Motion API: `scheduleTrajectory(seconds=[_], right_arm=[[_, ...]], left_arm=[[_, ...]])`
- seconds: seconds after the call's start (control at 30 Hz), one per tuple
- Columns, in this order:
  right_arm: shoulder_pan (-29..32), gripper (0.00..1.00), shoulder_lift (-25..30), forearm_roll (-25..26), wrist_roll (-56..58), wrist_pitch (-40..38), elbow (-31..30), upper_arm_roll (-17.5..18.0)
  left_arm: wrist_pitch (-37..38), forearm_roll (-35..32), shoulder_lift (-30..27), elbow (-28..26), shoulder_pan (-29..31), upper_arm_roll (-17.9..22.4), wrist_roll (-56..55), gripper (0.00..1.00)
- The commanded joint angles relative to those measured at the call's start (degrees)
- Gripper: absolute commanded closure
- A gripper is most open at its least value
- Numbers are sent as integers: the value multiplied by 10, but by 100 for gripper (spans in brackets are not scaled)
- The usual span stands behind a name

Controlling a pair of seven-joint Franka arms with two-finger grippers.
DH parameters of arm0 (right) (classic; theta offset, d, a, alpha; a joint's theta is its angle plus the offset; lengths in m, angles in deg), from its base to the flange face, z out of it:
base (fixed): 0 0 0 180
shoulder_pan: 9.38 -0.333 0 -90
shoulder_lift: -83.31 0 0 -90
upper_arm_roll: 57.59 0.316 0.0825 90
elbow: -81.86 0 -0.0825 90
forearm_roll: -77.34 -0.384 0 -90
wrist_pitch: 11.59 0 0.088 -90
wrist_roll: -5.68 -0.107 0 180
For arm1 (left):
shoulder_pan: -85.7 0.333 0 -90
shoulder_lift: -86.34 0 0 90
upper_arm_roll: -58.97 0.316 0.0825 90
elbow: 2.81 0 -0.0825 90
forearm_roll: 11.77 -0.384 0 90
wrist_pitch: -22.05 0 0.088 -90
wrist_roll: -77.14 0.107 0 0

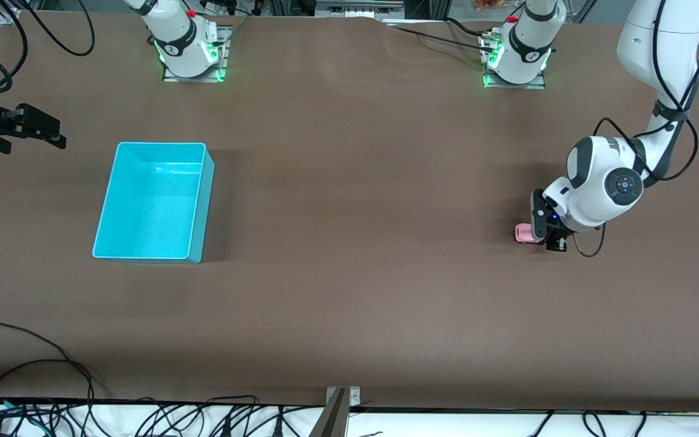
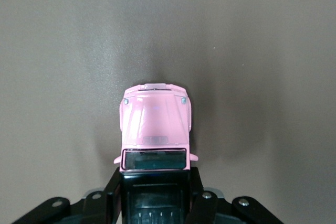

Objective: Wind and store pink jeep toy

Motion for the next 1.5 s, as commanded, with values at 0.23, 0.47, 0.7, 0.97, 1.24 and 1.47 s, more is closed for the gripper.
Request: scheduleTrajectory(seconds=[0.23,0.47,0.7,0.97,1.24,1.47], right_arm=[[1,0,-3,2,5,-12,16,0],[1,0,-4,2,5,-12,16,0],[1,0,-4,2,5,-12,16,0],[1,0,-4,2,5,-12,16,0],[1,0,-4,2,5,-12,16,0],[1,0,-4,2,5,-12,16,0]], left_arm=[[1,-13,33,17,31,1,19,91],[4,-13,51,40,72,2,58,91],[4,-12,69,61,121,2,112,91],[5,-13,92,96,170,3,162,91],[5,-13,105,120,219,3,223,91],[6,-13,106,127,249,3,239,91]])
